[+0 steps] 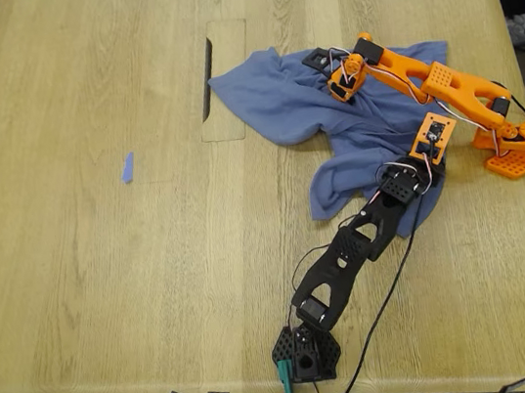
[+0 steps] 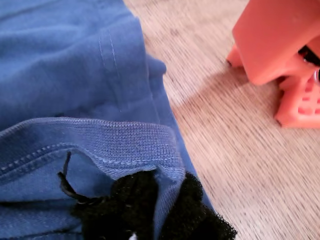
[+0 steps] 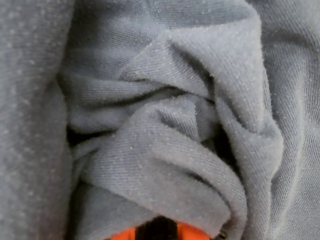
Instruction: Fold a T-shirt
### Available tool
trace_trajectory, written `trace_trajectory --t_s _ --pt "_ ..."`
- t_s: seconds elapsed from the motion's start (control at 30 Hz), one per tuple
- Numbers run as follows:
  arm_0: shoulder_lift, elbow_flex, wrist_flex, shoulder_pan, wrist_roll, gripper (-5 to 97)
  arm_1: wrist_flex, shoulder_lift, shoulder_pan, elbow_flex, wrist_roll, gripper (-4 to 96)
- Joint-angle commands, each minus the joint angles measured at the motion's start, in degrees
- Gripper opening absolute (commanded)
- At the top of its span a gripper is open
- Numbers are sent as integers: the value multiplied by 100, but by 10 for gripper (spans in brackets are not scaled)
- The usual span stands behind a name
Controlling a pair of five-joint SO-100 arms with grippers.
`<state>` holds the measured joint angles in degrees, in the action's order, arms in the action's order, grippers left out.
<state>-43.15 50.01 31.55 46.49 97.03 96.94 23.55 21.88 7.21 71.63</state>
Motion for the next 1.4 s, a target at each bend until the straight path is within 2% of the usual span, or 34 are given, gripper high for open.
trace_trajectory --t_s 0.0,0.13,0.27,0.43,0.53,0.97,1.17,1.37 --pt "-220 -782 360 -26 -44 65 -18 562 -35 88 -35 -2" --pt "0 -1292 589 -9 -62 104 -18 589 -70 88 -35 -2" --pt "475 -2338 1046 9 -9 196 -18 615 -97 88 -35 -2" --pt "2118 -5774 2698 18 105 329 -18 633 -149 88 -44 -2" --pt "2663 -6917 3568 26 70 380 -18 642 -193 88 -53 -2" --pt "1898 -6697 4746 343 -70 467 -18 659 -369 88 -88 -2" --pt "1441 -6038 4526 483 -211 534 -18 650 -466 88 -97 -2" --pt "1468 -5871 4184 369 -624 547 -18 633 -598 88 -123 -2"
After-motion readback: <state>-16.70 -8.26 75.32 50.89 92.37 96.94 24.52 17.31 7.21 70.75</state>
